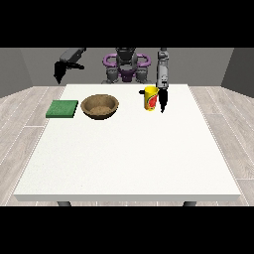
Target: Pick the cup and pour the ball into the bowl, then pick the bowl and place it on the pad
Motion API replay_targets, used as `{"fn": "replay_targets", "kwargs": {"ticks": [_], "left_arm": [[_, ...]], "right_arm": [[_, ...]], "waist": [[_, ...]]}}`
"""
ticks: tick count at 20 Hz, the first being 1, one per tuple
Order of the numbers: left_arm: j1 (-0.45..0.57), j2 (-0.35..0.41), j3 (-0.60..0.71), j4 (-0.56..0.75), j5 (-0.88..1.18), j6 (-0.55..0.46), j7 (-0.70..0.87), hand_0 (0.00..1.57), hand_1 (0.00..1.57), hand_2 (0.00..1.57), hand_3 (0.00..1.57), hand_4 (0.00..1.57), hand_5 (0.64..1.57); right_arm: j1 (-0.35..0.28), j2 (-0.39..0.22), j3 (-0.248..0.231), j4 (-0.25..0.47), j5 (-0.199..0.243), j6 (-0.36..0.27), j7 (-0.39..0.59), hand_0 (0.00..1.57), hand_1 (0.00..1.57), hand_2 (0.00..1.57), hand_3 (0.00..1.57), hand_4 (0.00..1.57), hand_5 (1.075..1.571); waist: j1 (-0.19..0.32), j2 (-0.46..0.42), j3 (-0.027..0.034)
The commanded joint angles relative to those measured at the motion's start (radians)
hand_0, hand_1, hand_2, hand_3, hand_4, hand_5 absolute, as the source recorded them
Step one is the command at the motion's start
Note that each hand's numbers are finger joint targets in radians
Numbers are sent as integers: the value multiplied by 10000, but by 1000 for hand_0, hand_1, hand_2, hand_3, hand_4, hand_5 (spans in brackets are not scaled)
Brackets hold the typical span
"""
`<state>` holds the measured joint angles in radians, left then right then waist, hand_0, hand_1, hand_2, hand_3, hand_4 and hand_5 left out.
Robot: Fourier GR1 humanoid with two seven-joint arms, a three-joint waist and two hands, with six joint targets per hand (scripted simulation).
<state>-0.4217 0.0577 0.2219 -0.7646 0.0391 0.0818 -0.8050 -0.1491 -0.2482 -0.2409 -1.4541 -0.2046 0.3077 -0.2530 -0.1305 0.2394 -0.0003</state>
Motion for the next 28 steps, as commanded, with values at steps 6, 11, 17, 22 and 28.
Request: {"fn": "replay_targets", "kwargs": {"ticks": [6, 11, 17, 22, 28], "left_arm": [[-1330, 297, 425, 1903, 101, 272, -1234, 0, 0, 0, 0, 0, 1559], [-325, 168, -85, 1507, -1294, 2825, -1530, 1299, 1299, 1571, 1571, 1428, 1255], [-287, -360, -732, 1113, -2006, 3700, -623, 1327, 1327, 1571, 1571, 1500, 1245], [-492, 1639, -1369, 838, -3382, 3951, 1635, 1381, 1381, 1571, 1571, 1571, 1341], [-2407, 3193, -2124, 936, -4898, 3570, 4603, 1459, 1459, 1571, 1571, 1571, 1282]], "right_arm": [[-553, 94, 16, -9, 117, -251, -13, 0, 0, 0, 0, 0, 1571], [-449, -273, -110, -301, -33, 14, 253, 0, 0, 0, 0, 0, 1570], [-508, -837, -603, 715, -322, 515, 226, 0, 0, 0, 0, 0, 1570], [12, -857, -661, 1346, -475, 673, 790, 0, 0, 0, 0, 0, 1569], [-117, -676, -642, 2120, -201, 592, 218, 0, 0, 0, 0, 0, 1568]], "waist": [[-189, 686, -3], [-696, 607, -3], [-429, -182, 6], [-62, -2030, 34], [39, -2040, 25]]}}
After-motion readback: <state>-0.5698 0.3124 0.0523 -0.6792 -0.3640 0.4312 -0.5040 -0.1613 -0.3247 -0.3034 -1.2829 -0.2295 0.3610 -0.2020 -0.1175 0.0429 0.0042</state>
